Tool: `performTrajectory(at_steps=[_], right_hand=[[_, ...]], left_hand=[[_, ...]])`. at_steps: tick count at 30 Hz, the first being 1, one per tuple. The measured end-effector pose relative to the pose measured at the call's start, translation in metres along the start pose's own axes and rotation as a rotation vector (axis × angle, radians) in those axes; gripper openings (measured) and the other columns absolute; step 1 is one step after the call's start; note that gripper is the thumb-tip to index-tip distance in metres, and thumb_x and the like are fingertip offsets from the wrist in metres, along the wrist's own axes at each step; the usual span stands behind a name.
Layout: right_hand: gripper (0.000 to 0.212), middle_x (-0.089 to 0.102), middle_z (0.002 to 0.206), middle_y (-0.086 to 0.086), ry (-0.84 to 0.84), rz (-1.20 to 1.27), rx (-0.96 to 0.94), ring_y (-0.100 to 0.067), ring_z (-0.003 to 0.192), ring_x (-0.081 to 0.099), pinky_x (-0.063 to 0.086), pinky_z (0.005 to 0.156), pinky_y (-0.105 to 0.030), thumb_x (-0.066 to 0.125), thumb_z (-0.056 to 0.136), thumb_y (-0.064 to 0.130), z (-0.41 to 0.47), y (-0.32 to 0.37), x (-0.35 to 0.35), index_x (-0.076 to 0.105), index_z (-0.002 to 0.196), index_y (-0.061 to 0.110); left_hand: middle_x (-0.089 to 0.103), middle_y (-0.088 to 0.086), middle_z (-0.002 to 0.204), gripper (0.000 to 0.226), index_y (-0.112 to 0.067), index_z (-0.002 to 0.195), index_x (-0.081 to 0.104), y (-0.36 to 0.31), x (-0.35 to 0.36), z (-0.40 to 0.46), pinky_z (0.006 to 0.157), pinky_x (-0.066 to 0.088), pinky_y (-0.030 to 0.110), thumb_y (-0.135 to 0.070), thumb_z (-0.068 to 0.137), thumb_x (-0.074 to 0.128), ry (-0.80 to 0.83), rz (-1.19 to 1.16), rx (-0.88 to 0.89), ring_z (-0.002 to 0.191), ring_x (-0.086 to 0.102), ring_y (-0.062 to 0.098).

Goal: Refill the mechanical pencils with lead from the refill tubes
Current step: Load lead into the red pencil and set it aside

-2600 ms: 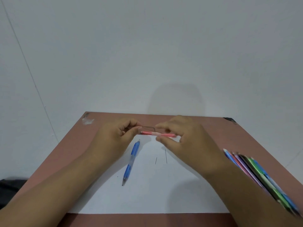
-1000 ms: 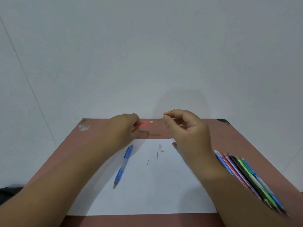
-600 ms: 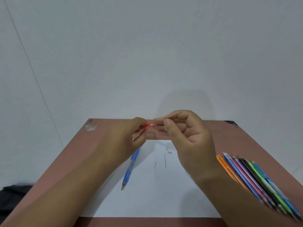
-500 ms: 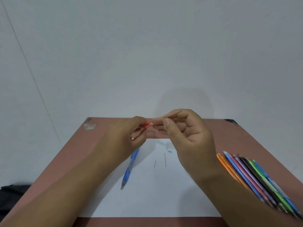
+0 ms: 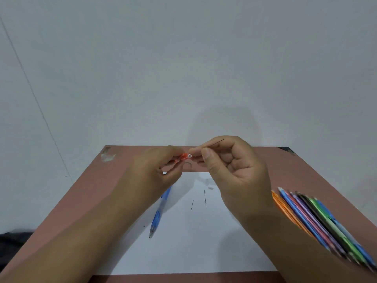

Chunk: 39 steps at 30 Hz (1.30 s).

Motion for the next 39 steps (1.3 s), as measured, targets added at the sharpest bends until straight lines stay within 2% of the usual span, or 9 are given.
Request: performTrajectory(at_steps=[3, 7, 10, 13, 17, 29, 33, 39], right_hand=[[0.009, 0.077, 0.091, -0.003, -0.006, 0.004, -0.015, -0.018, 0.086, 0.077, 0.06, 0.077, -0.027, 0.064, 0.096, 0.009, -0.0001, 0.0007, -0.0008, 0.068, 0.096, 0.018], [0.008, 0.076, 0.093, -0.001, 0.011, -0.053, -0.058, -0.018, 0.09, 0.076, 0.06, 0.079, -0.029, 0.064, 0.094, 0.009, -0.0011, 0.0006, -0.0003, 0.069, 0.097, 0.016], [0.01, 0.076, 0.096, 0.001, 0.035, -0.088, -0.082, -0.02, 0.093, 0.075, 0.06, 0.082, -0.033, 0.063, 0.095, 0.008, -0.0015, -0.0005, 0.0004, 0.069, 0.1, 0.015], [0.01, 0.075, 0.098, 0.003, 0.055, -0.124, -0.096, -0.019, 0.095, 0.075, 0.061, 0.083, -0.034, 0.063, 0.095, 0.008, -0.0009, -0.002, 0.001, 0.071, 0.102, 0.01], [0.01, 0.074, 0.096, 0.006, 0.058, -0.142, -0.108, -0.014, 0.093, 0.074, 0.058, 0.081, -0.026, 0.063, 0.095, 0.007, -0.001, -0.002, 0.0011, 0.071, 0.102, 0.008], [0.011, 0.074, 0.096, 0.007, 0.063, -0.234, -0.164, -0.007, 0.094, 0.072, 0.054, 0.081, -0.016, 0.065, 0.094, 0.005, -0.0006, -0.002, 0.001, 0.073, 0.101, 0.005], [0.01, 0.073, 0.096, 0.008, 0.059, -0.269, -0.183, -0.006, 0.094, 0.072, 0.053, 0.081, -0.014, 0.065, 0.094, 0.005, -0.0007, -0.0015, 0.0002, 0.073, 0.101, 0.004], [0.01, 0.073, 0.096, 0.007, 0.055, -0.317, -0.2, -0.007, 0.094, 0.071, 0.052, 0.082, -0.014, 0.066, 0.094, 0.005, -0.0003, -0.0006, -0.0005, 0.073, 0.101, 0.005]], left_hand=[[0.068, -0.017, 0.079, 0.024, -0.023, 0.102, 0.075, -0.0022, -0.002, 0.0003, 0.067, 0.047, 0.019, -0.033, 0.088, 0.058, -0.011, -0.004, 0.005, 0.073, 0.059, 0.004], [0.062, -0.022, 0.077, 0.022, -0.023, 0.101, 0.074, -0.003, -0.0026, 0.0012, 0.066, 0.044, 0.01, -0.03, 0.088, 0.058, -0.01, 0.004, 0.018, 0.072, 0.055, 0.002], [0.069, -0.016, 0.079, 0.024, -0.024, 0.103, 0.074, 0.0009, -0.0016, 0.0003, 0.065, 0.047, 0.02, -0.033, 0.089, 0.056, 0.016, -0.005, -0.01, 0.072, 0.06, 0.005], [0.07, -0.015, 0.079, 0.026, -0.024, 0.103, 0.074, 0.0007, -0.0015, 0.0, 0.064, 0.047, 0.023, -0.036, 0.09, 0.055, 0.022, -0.013, -0.015, 0.072, 0.061, 0.006], [0.071, -0.014, 0.08, 0.027, -0.023, 0.102, 0.075, -0.0006, -0.0019, 0.0004, 0.066, 0.046, 0.023, -0.036, 0.09, 0.055, 0.009, -0.028, -0.016, 0.075, 0.062, 0.008], [0.073, -0.016, 0.087, 0.023, -0.025, 0.107, 0.075, 0.0029, -0.0012, -0.001, 0.066, 0.052, 0.027, -0.03, 0.09, 0.061, 0.021, -0.035, -0.021, 0.079, 0.066, 0.003], [0.074, -0.015, 0.089, 0.023, -0.024, 0.109, 0.075, 0.0005, -0.0019, -0.0011, 0.067, 0.056, 0.031, -0.027, 0.09, 0.063, 0.015, -0.035, -0.011, 0.08, 0.068, 0.004], [0.074, -0.016, 0.09, 0.022, -0.023, 0.11, 0.076, -0.001, -0.0016, 0.0001, 0.068, 0.055, 0.03, -0.025, 0.09, 0.065, 0.014, -0.036, 0.0, 0.08, 0.068, 0.005]])
Point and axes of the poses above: each hand's wrist, its own z-axis towards the middle knuckle, its own x-axis out of the palm, y = z × x, the point moved 6 cm from there along z, towards the middle knuckle
